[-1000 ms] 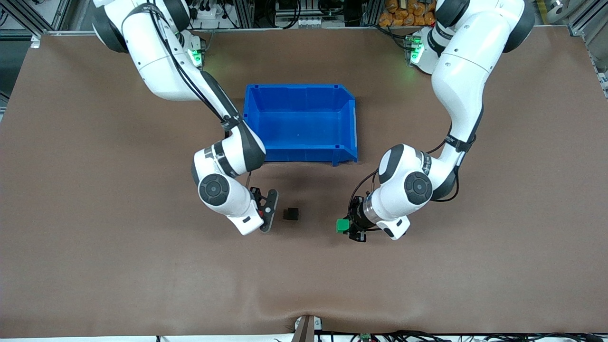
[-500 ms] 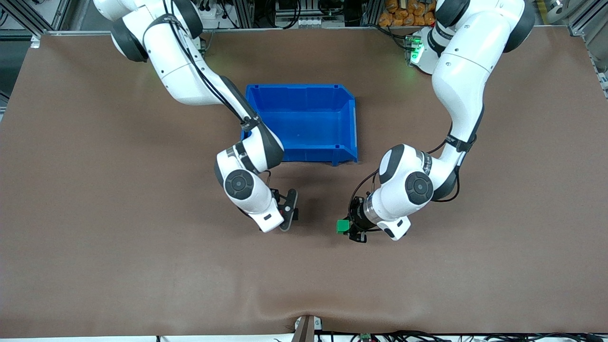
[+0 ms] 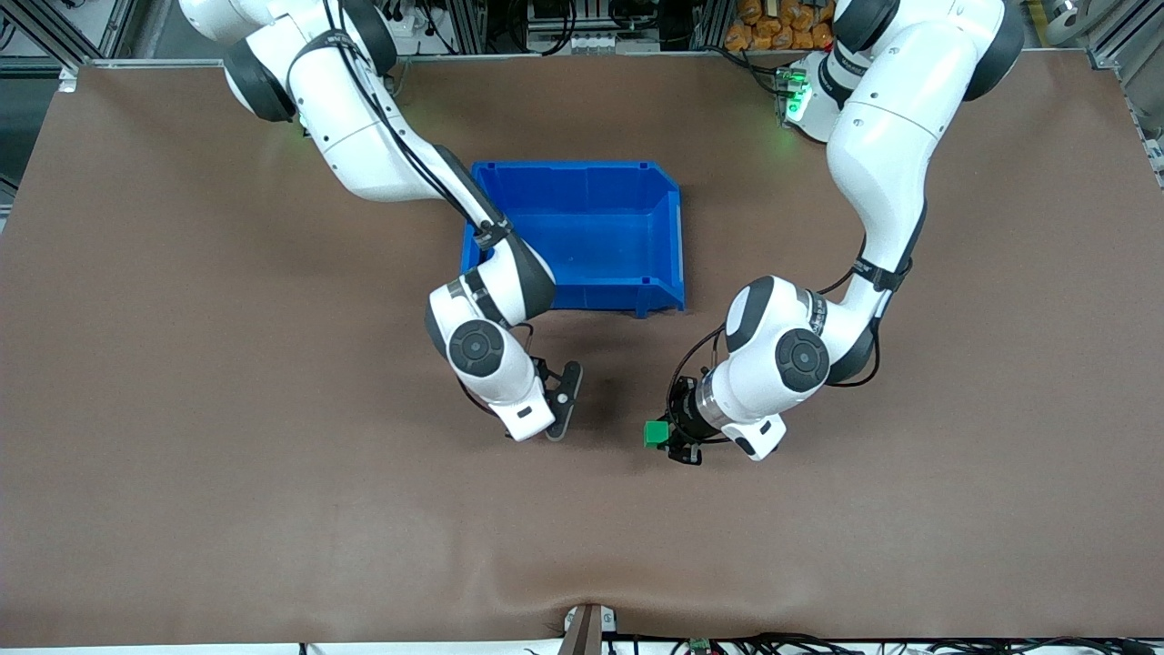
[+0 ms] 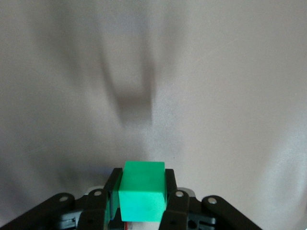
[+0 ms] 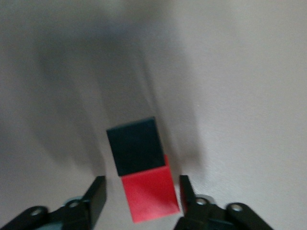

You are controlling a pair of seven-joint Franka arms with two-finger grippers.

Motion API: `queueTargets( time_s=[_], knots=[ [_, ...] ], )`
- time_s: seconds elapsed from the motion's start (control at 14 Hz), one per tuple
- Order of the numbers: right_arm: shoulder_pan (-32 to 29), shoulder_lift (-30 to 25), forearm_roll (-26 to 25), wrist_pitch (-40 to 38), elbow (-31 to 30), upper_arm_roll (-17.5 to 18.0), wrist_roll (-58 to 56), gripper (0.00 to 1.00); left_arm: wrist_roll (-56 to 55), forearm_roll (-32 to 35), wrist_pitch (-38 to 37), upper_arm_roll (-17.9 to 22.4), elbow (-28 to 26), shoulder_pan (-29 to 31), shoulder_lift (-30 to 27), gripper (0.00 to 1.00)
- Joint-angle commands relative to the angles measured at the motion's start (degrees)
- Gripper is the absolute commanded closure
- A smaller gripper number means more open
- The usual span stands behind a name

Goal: Attach green and red cubes to black cube
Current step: 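Set the red cube and green cube against the black cube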

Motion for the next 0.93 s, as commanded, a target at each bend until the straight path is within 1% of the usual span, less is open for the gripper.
queueTargets(
  time_s=[0.0,0.21,0.36,0.5,0.64,0.86],
  knots=[
    [1.0,0.9,-1.7,-0.5,1.7,-0.7,2.4,0.00,-0.9,-1.2,0.1,0.3,0.7,-0.5,0.5,1.00],
    [0.3,0.1,-1.7,-1.0,1.7,-0.7,2.3,0.00,-1.8,-1.2,0.3,0.2,0.7,-1.1,1.0,1.00],
    [-0.3,-1.9,-1.7,-1.6,0.4,-0.8,2.3,0.00,-2.6,-1.2,1.8,0.2,0.7,-2.0,1.8,1.00],
    [0.3,-5.6,-1.8,-4.4,-1.6,-3.6,2.4,0.00,-4.9,-1.2,3.9,0.6,0.8,-3.7,2.6,1.00],
    [0.4,-8.8,-1.8,-10.4,-1.6,-7.0,2.4,0.00,-4.9,-1.2,5.1,0.6,0.9,-4.4,3.4,1.00],
    [-0.8,-15.2,-0.9,-18.9,-1.6,-11.8,2.2,0.00,-5.1,-1.2,8.6,0.8,1.7,-7.3,5.4,1.00]
  ],
)
